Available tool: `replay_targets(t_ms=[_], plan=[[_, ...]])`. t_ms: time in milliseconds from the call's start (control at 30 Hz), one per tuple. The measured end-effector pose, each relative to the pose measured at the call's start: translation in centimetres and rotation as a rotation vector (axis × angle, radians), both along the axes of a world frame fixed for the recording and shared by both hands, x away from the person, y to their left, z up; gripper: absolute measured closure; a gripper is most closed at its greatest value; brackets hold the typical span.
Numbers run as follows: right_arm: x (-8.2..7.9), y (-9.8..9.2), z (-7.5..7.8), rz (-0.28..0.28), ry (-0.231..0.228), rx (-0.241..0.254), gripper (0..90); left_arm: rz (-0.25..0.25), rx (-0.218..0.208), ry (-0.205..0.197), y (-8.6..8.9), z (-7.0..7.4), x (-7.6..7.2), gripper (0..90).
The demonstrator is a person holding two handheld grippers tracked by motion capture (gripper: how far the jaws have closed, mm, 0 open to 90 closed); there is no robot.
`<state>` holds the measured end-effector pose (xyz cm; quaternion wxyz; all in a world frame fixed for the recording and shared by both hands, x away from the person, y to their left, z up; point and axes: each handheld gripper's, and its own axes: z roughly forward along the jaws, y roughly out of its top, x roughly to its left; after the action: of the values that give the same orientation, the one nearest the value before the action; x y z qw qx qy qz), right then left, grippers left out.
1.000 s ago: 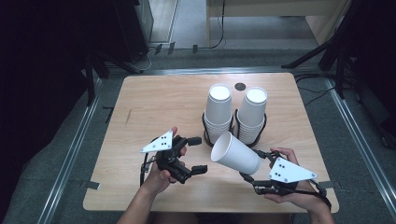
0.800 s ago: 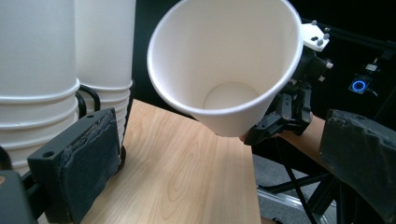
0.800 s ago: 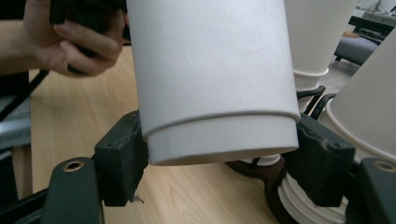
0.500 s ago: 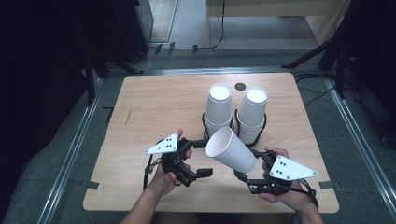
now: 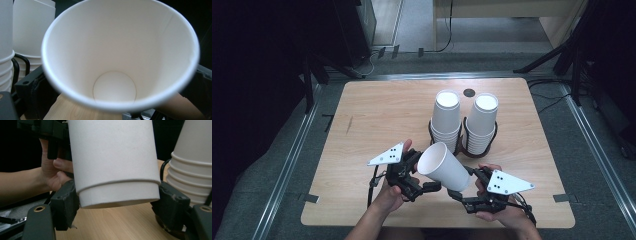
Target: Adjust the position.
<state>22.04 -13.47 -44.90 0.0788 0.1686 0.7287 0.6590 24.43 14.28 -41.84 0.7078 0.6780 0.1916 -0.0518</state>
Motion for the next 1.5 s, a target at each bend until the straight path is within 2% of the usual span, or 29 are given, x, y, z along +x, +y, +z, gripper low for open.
replay_targets(t_ms=[133, 233, 300, 500, 600, 667, 800, 833, 900, 967, 1033, 1167, 1233, 1400, 1467, 1500], plan=[[-0.2, 0.7, -0.4, 0.019, 0.005, -0.017, 27.0, -0.001, -0.025, 0.000, 0.3, 0.1, 0.0, 0.0], [-0.3, 0.9, -0.5, 0.021, 0.009, -0.021, 27.0, -0.003, -0.024, -0.002, 0.3, 0.1, 0.0, 0.0], [-0.3, 1.1, -0.7, 0.027, 0.009, -0.027, 27.0, 0.009, -0.027, -0.007, 0.4, 0.2, -0.1, 9.6], [-0.1, 1.2, -0.7, 0.030, 0.031, -0.060, 26.4, 0.016, 0.011, -0.022, 0.3, 0.2, -0.1, 11.5], [0.0, 1.4, -0.6, 0.026, 0.040, -0.089, 21.3, 0.034, 0.047, -0.020, 0.2, 0.3, -0.1, 11.9], [0.0, 1.7, -0.3, 0.001, 0.034, -0.137, 14.0, 0.056, 0.090, -0.025, 0.0, 0.5, -0.1, 12.0], [-0.5, 2.5, 0.3, -0.071, -0.022, -0.205, 13.5, 0.091, 0.158, -0.018, -0.5, 0.7, -0.2, 12.1], [-0.7, 3.0, 0.6, -0.115, -0.036, -0.218, 13.2, 0.098, 0.170, -0.018, -0.6, 0.7, -0.2, 12.1], [-0.8, 3.3, 0.6, -0.137, -0.038, -0.227, 13.2, 0.114, 0.199, -0.019, -1.0, 0.8, -0.3, 12.1], [-1.1, 4.1, 0.7, -0.193, -0.064, -0.259, 13.3, 0.137, 0.242, -0.027, -1.3, 0.8, -0.4, 12.1], [-1.2, 4.4, 0.8, -0.226, -0.063, -0.264, 13.2, 0.153, 0.269, -0.031, -1.6, 0.8, -0.4, 12.1], [-1.2, 4.8, 0.9, -0.258, -0.049, -0.261, 13.7, 0.184, 0.278, -0.015, -1.8, 0.9, -0.4, 12.1], [-1.3, 4.9, 0.8, -0.265, -0.057, -0.258, 18.7, 0.188, 0.277, -0.014, -1.7, 0.9, -0.4, 11.9], [-1.6, 4.9, 0.7, -0.273, -0.070, -0.236, 21.3, 0.159, 0.225, 0.012, -1.3, 0.9, -0.3, 7.8], [-1.6, 4.9, 0.6, -0.277, -0.075, -0.234, 21.6, 0.142, 0.218, 0.011, -1.4, 0.9, -0.4, 0.9], [-1.6, 4.9, 0.6, -0.281, -0.075, -0.230, 21.7, 0.143, 0.223, 0.006, -1.4, 1.0, -0.4, 0.2]])
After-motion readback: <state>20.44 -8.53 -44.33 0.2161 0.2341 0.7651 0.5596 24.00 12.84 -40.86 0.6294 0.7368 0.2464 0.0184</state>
